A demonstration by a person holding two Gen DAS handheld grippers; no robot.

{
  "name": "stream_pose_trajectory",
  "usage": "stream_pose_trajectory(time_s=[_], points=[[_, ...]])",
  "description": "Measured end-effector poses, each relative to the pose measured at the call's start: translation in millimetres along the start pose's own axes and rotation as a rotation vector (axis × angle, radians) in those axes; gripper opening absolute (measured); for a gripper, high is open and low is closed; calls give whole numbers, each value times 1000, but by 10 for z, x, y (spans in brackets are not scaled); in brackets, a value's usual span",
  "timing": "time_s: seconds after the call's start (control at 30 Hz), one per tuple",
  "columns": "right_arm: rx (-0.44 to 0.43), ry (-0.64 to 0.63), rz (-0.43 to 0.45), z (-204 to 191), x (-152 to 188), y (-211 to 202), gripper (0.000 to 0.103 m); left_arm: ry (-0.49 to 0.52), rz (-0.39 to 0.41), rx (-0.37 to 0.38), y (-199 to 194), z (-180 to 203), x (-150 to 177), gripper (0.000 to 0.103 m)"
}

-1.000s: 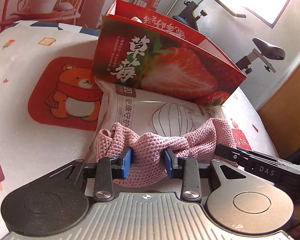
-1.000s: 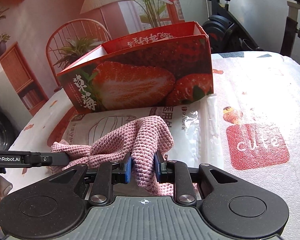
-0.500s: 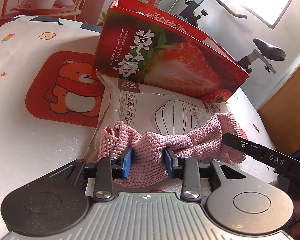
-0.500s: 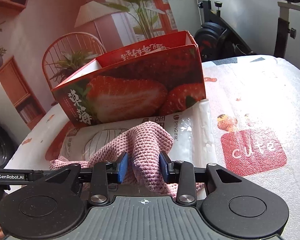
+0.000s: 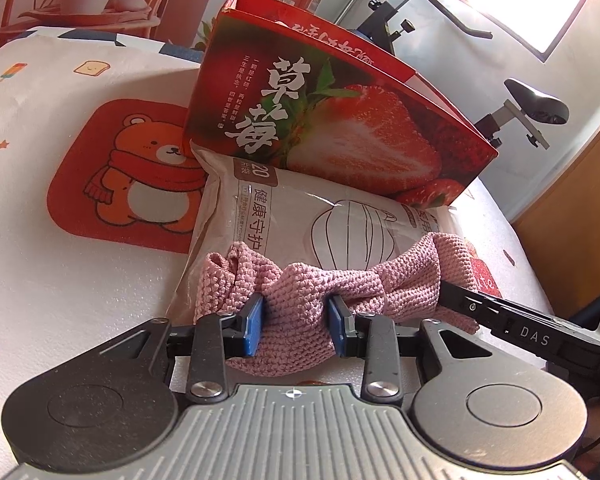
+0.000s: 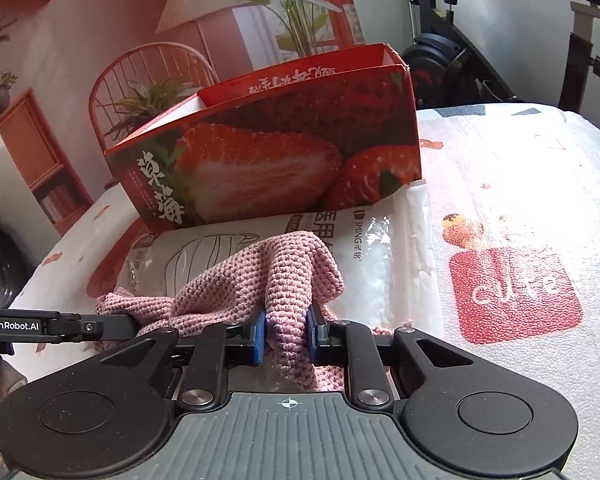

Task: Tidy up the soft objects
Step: 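Lift the pink knit cloth with both tools and carry it over the box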

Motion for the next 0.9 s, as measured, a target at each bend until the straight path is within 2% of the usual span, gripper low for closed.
stream_pose_trajectory(time_s=[0.3,0.57,0.77,0.9], points=[[-47,-4,-5,-91,-12,8,18,-23,40,19,-112,1,-61,33],[-62,-61,99,-203,-261,-161,18,36,178,41,-403,99,-319,33],[-98,-124,193,-368,-818,-262,18,66,338,59,-751,237,-859,33],[-113,-153,257,-419,-1326,-304,18,71,413,65,-863,346,-1303,33]])
Point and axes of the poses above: each gripper's, at about its wrist camera, not at the fingertips, and y roughly the way its jaws point, z to its right, x to its underside, the point moved 5 cm from there along y, roughly the way its jaws point, and after that the axes turned 15 degrees about -x, right-handed, at the moved point
